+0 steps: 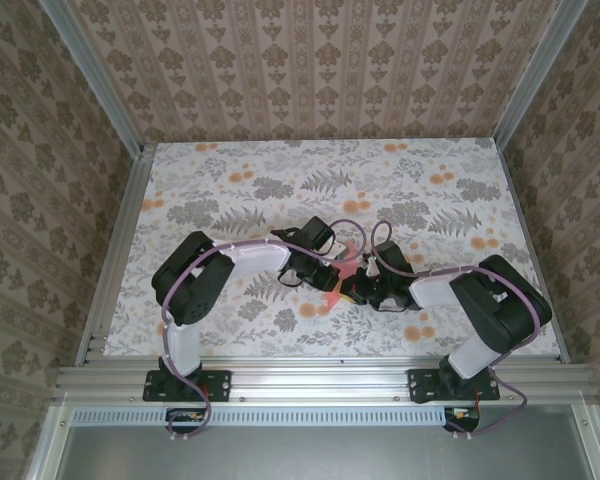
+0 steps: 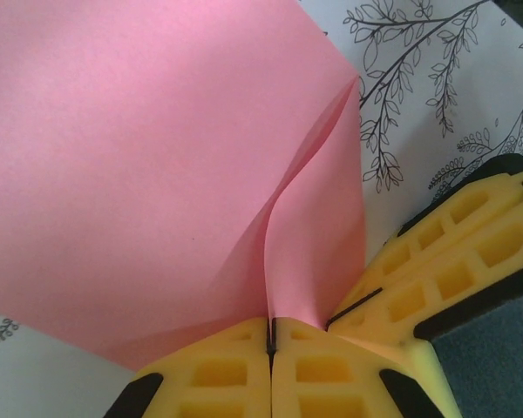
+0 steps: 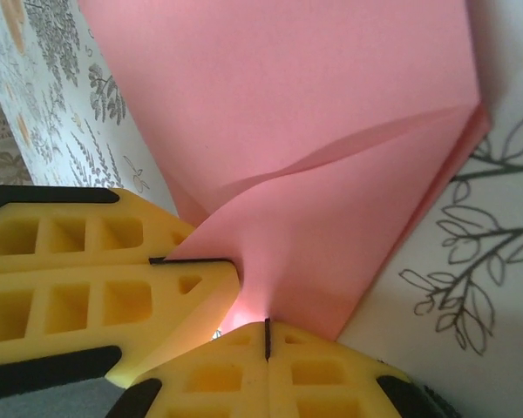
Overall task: Fold a paper plane with a square sheet of paper (pick it up from the middle)
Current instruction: Third fold the triangle at the center of the table.
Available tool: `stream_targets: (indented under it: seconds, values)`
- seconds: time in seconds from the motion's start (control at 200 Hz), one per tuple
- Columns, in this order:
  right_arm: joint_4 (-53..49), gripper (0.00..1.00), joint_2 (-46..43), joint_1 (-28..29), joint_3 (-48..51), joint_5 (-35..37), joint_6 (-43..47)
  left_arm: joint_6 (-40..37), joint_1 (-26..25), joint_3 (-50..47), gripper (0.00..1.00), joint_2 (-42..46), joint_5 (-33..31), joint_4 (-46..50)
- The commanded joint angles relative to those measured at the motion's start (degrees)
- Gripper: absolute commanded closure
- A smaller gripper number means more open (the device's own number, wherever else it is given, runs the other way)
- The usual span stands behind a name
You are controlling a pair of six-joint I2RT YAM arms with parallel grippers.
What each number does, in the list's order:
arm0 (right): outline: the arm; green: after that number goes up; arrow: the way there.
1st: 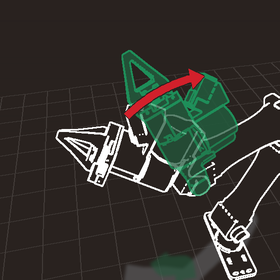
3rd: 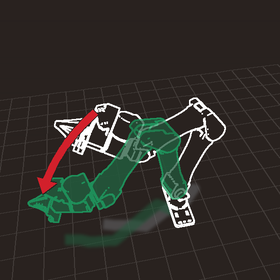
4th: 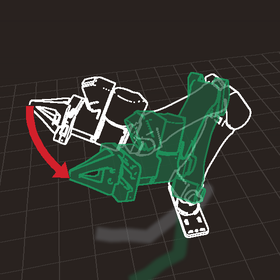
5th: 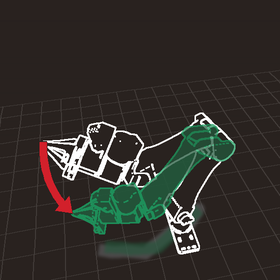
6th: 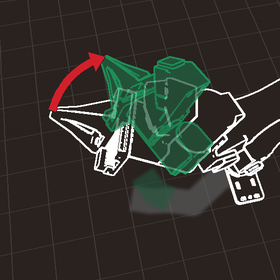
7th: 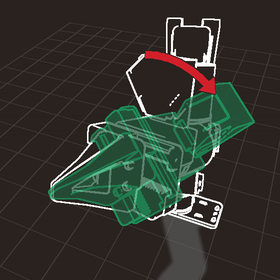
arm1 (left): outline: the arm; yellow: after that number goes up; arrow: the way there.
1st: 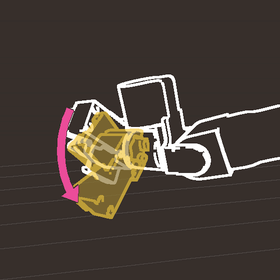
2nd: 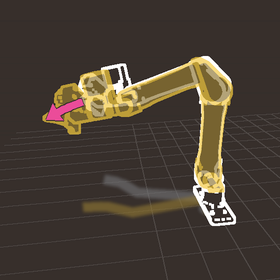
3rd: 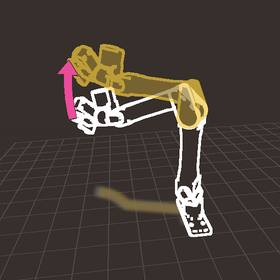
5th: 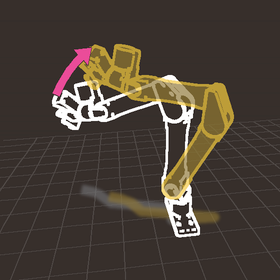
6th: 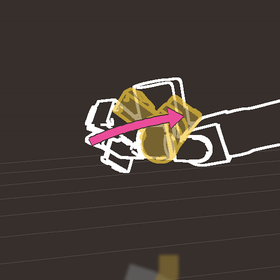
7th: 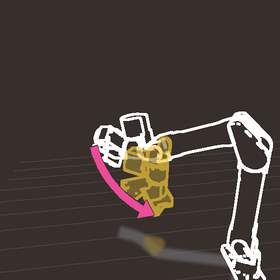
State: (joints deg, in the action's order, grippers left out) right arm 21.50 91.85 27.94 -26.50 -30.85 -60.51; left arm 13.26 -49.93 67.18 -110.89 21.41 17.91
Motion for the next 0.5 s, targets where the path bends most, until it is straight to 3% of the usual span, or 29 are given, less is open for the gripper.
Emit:
stream_targets:
  seconds: [0.0, 0.3, 0.495]
  values:
    - [4.38, 0.93, 3.78, 0.48, 2.09, 1.51, -1.96, 0.26, -0.18, -0.91, 0.94, -1.54, -4.00, 3.66]
    - [-2.28, 0.93, -8.67, 0.92, 4.48, 4.17, -1.92, 0.54, 0.11, -1.35, 0.95, -1.26, -4.32, 3.31]
    - [0.25, 0.93, -7.02, 3.32, 3.83, 4.46, -3.44, 0.37, 0.49, -1.22, 0.95, -1.48, -3.66, 3.18]
